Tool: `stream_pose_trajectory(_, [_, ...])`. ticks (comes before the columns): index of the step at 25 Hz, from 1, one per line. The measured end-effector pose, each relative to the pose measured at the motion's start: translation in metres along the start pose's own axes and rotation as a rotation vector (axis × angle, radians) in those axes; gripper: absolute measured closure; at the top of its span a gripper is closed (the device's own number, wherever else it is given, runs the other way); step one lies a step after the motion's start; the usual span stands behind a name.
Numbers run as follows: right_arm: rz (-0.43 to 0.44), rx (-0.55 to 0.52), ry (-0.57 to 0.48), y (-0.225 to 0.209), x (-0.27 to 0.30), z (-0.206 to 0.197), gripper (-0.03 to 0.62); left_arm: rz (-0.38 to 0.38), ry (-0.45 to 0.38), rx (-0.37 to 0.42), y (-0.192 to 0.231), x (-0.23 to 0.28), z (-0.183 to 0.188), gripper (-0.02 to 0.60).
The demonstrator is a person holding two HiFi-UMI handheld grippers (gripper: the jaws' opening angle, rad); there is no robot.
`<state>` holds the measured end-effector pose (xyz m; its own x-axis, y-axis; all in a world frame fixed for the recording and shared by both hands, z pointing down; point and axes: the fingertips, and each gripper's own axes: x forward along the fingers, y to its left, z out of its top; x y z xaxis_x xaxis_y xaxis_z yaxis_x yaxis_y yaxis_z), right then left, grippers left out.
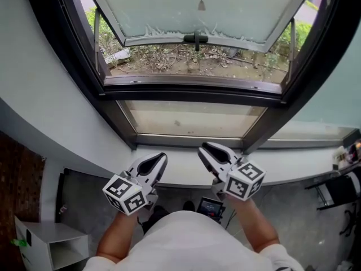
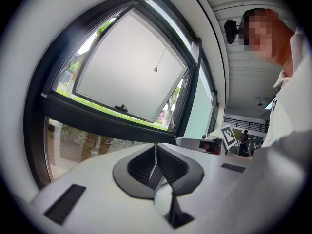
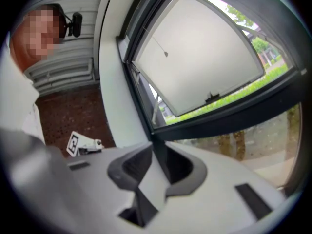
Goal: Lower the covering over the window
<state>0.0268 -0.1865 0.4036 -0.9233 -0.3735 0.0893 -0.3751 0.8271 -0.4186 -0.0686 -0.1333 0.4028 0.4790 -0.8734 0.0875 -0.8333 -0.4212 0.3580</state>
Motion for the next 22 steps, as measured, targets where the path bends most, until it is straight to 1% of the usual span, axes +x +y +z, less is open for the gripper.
stream_pose_trajectory(4, [-0.022, -0.011, -0.021, -0.002, 0.007, 0.008, 0.503, -0.02, 0.001, 0.004, 0.009, 0.005, 0.006, 0.557])
stream_pose_trajectory(12, [-0.083, -0.012, -0.046, -0.007, 0.022, 0.02, 0.503, -0.083, 0.039, 0.021, 0.025, 0.016, 0.019, 0.557])
stream_pose_trajectory(22, [-0.119, -0.061, -0.043, -0.004, 0.041, 0.033, 0.503, -0.113, 0.024, 0.044, 0.043, 0.017, 0.038, 0.557])
